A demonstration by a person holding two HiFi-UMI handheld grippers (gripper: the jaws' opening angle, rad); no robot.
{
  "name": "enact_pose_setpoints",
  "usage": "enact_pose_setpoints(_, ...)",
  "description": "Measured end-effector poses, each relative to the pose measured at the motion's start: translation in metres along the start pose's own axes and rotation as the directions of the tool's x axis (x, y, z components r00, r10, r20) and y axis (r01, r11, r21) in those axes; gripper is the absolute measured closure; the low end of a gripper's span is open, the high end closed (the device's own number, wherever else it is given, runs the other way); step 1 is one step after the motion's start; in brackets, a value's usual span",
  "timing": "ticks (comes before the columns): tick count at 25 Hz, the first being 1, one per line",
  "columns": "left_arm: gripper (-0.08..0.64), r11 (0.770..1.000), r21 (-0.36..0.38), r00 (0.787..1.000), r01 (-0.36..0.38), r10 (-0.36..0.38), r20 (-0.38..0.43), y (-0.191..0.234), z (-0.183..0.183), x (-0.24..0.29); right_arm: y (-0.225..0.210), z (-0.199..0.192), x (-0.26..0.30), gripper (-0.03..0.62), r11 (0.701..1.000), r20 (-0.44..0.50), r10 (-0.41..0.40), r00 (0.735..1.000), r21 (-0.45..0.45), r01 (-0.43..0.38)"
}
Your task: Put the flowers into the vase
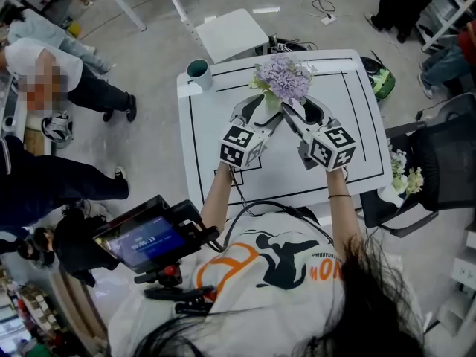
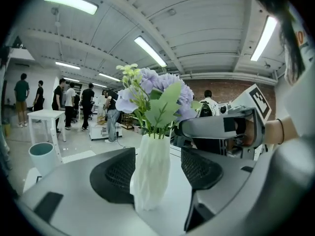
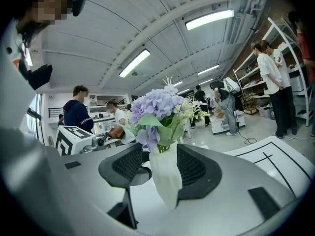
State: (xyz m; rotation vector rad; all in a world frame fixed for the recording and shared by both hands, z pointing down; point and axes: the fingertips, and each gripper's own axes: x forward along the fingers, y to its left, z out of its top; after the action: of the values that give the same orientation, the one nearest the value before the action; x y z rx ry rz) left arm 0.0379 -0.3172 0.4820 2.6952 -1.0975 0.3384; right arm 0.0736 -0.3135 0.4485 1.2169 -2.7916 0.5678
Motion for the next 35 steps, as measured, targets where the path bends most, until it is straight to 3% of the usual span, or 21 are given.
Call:
enact_pose_setpoints(3, 0.278, 1.0, -0.031, 1.0, -0.001, 0.001, 0.005, 0.001, -0.003, -0.015, 0.004, 0.0, -0.008, 0.38, 1.0, 0.011, -0.019, 1.0, 0.02, 0.018)
enact_pose_setpoints(9, 0.312, 0.999, 0.014, 0.999, 0.043, -0.043, 0.009, -0.016, -0.004, -0.036, 0.014, -0.004, -0.029, 0.382, 0.996, 0.052, -0.081, 0.995, 0.053, 0.078)
enact_pose_setpoints(19, 0.474, 0.994, 0.036, 0.993, 0.107, -0.109, 0.041, -0.039, -0.013, -0.077, 0.057, -0.02, -0.056, 0.516, 0.977, 0.098, -0.207, 0.974, 0.071, 0.2)
enact_pose_setpoints(27, 0.496, 0.987, 0.031, 0.987, 0.158, -0.159, 0.036, -0.054, -0.032, -0.095, 0.079, -0.045, -0.067, 0.546, 0.963, 0.1, -0.263, 0.959, 0.089, 0.255)
enact_pose_setpoints(35, 0.497, 0.992, 0.032, 0.991, 0.121, -0.123, 0.056, -0.074, -0.029, -0.122, 0.106, -0.052, -0.092, 0.554, 0.968, 0.099, -0.245, 0.965, 0.08, 0.237)
